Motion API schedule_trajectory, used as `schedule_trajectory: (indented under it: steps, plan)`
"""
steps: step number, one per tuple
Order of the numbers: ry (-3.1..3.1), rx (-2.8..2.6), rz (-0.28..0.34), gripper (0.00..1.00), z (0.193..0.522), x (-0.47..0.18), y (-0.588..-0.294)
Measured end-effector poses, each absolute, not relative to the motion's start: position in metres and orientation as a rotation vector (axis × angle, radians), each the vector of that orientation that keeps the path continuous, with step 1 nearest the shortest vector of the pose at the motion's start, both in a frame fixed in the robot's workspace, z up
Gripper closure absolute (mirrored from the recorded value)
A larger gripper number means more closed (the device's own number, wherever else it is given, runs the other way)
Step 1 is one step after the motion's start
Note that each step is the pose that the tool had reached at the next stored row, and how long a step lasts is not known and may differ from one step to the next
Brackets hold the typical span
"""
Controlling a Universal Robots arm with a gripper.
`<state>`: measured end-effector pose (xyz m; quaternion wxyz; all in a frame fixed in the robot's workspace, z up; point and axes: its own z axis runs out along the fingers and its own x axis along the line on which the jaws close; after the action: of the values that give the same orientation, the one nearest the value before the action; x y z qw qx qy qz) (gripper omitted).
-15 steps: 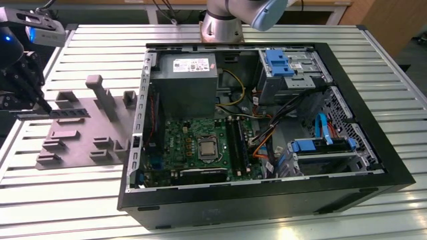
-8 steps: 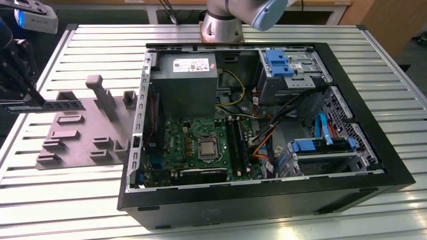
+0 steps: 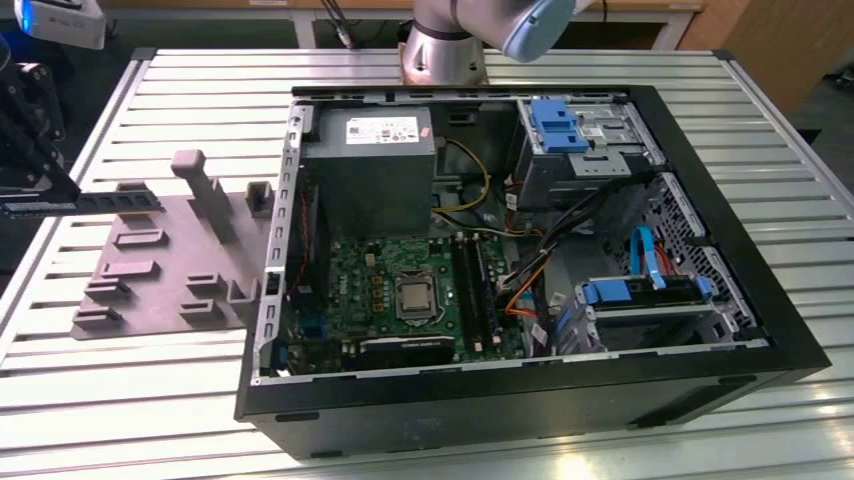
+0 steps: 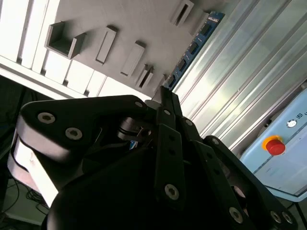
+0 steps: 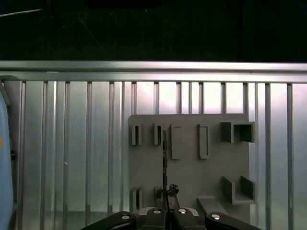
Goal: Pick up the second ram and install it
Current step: 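Pick up the second ram and move it above second insertion slot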
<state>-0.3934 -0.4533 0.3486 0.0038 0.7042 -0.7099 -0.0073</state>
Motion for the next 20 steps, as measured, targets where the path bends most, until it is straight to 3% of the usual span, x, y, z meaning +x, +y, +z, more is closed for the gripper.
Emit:
schedule_trajectory:
  steps: [20]
  plan:
    - [-2.225, 2.207, -0.023, 0.88, 0.380, -0.393, -0.453]
